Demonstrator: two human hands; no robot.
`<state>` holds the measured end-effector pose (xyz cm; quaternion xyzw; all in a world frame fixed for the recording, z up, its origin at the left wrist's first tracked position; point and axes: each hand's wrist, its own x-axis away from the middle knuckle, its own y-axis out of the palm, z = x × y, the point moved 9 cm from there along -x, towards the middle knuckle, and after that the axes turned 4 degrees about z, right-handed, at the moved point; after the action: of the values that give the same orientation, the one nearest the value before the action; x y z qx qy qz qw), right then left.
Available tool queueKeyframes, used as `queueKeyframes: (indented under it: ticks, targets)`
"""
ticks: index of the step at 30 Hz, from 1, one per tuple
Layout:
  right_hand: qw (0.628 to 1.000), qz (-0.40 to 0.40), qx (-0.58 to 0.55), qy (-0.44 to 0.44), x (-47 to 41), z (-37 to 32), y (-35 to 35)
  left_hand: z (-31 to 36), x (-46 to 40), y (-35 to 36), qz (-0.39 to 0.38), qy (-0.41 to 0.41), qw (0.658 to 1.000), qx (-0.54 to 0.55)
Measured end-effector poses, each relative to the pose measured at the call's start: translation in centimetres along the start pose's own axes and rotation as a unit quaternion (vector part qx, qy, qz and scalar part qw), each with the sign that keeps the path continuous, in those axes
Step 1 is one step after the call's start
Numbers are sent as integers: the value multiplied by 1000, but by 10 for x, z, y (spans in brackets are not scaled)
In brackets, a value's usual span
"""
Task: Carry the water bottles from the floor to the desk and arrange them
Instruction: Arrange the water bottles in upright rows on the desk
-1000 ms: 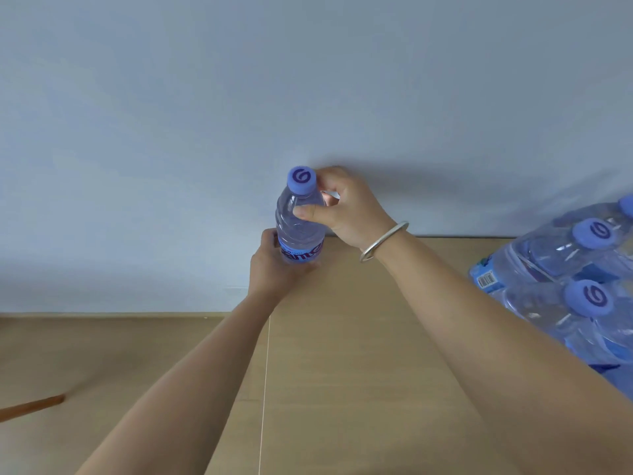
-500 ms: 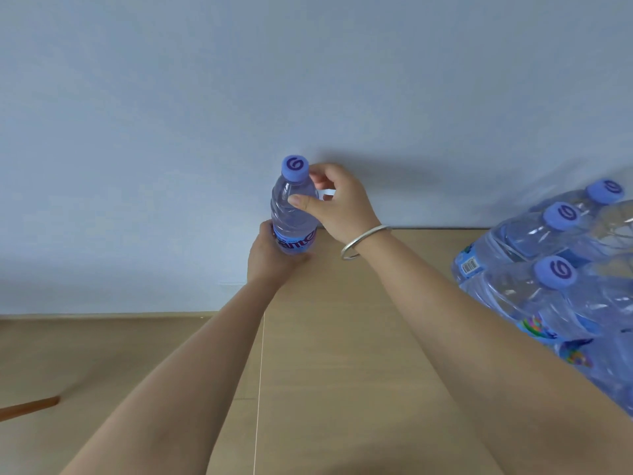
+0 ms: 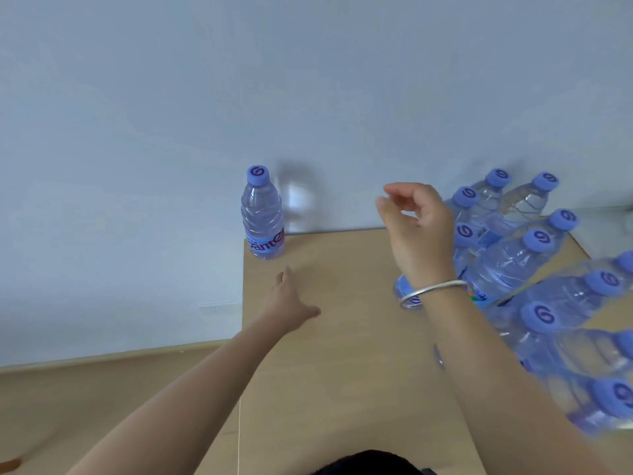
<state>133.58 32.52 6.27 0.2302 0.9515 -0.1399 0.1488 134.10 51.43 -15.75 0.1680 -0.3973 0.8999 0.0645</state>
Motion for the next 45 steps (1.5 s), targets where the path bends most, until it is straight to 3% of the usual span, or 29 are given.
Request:
queueKeyframes:
  ticks: [4,8,11,14,22,32,36,39,45]
  targets:
    - [982,159,63,-78,2,-19,-63,41,21,29,-57,77,995,-34]
    - [973,188,135,-9,-5,14,-88,75,39,51,-85,120,989,-35]
    - [970,143,145,131,-1,67,-85,91,50,63,-101,139,985,-26]
    - [968,106,111,198,11,104,-73,98,58,70,-116,147,982,-16]
    - [973,79,159,146,7,114,-65,93,56,60,-103,137,985,-3]
    - [978,12,109,175,3,72,-51,82,50,24,0,164,980,110]
    - [980,-21,56,191,3,36,-35,83,65,-4,95,171,950,243]
    - [985,-55,57,153,2,8,-24,78,79,-33,158,153,929,298]
    - [984,-151,3,91,5,-32,-3,90,112,-53,54,188,891,409]
